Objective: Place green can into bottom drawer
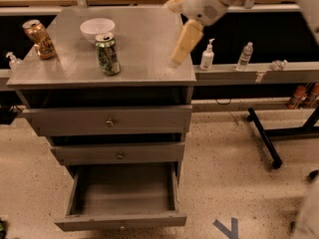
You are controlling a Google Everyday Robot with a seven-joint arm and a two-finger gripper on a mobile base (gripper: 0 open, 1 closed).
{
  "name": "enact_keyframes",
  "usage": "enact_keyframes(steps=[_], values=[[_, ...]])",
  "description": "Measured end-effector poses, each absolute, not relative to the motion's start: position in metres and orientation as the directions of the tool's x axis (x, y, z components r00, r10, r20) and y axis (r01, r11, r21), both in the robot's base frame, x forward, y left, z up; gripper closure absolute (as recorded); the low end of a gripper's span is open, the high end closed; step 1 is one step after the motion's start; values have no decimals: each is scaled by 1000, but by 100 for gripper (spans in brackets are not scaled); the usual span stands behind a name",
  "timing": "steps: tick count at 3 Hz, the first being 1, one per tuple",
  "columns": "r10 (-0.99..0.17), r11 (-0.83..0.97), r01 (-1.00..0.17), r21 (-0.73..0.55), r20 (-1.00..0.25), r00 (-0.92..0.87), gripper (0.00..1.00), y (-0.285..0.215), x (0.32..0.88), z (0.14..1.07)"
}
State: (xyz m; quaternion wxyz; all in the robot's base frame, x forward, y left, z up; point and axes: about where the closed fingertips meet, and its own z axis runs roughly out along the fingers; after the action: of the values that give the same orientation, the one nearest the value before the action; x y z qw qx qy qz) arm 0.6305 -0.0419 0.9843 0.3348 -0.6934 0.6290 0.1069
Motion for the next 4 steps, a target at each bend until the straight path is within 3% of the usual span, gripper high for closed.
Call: enact_keyframes(steps=[2, 4], values=[[-514, 187, -943, -275, -846, 145, 0, 48, 704, 1003], [-479, 418, -885, -203, -878, -25, 0, 96, 747, 960]])
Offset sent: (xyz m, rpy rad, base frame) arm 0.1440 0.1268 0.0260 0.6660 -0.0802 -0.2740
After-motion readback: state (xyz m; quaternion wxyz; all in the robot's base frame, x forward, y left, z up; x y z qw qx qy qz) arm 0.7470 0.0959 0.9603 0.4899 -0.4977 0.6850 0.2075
